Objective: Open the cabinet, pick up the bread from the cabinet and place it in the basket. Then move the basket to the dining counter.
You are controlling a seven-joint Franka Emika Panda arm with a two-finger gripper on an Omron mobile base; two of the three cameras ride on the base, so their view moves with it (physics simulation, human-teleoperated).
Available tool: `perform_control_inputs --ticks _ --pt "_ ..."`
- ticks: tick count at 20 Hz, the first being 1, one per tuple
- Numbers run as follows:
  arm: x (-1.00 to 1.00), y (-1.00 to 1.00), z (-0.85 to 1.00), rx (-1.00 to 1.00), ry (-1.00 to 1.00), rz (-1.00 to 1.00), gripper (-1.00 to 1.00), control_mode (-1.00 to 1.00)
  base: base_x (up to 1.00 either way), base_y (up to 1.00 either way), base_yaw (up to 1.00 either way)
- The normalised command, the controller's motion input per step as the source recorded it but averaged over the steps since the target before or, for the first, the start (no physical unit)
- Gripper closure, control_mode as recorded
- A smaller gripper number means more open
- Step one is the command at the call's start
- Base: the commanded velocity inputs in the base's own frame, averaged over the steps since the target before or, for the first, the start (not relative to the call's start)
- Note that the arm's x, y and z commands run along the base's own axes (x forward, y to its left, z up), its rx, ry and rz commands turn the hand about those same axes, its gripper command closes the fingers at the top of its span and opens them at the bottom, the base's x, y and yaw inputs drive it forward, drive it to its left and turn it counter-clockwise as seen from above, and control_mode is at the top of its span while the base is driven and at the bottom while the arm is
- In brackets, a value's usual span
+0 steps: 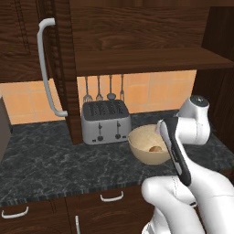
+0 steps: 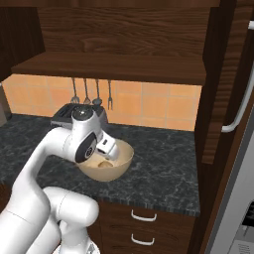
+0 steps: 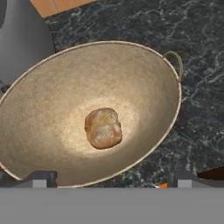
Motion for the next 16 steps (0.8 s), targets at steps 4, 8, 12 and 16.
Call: perform_control_inputs --ticks 4,8,12,16 --pt "-0.27 -0.58 0.05 0.33 0.11 -0.18 -1.0 -1.0 0.0 0.0 0.0" --pt "-0.09 -0.33 -0.11 0.2 0.0 -0.24 -1.0 -1.0 0.0 0.0 0.0" --pt "0.07 -0.15 -0.4 0.15 0.03 -0.25 -1.0 -1.0 0.0 0.0 0.0" --pt "0.19 -0.03 -0.51 0.11 0.14 -0.17 -1.0 -1.0 0.0 0.0 0.0"
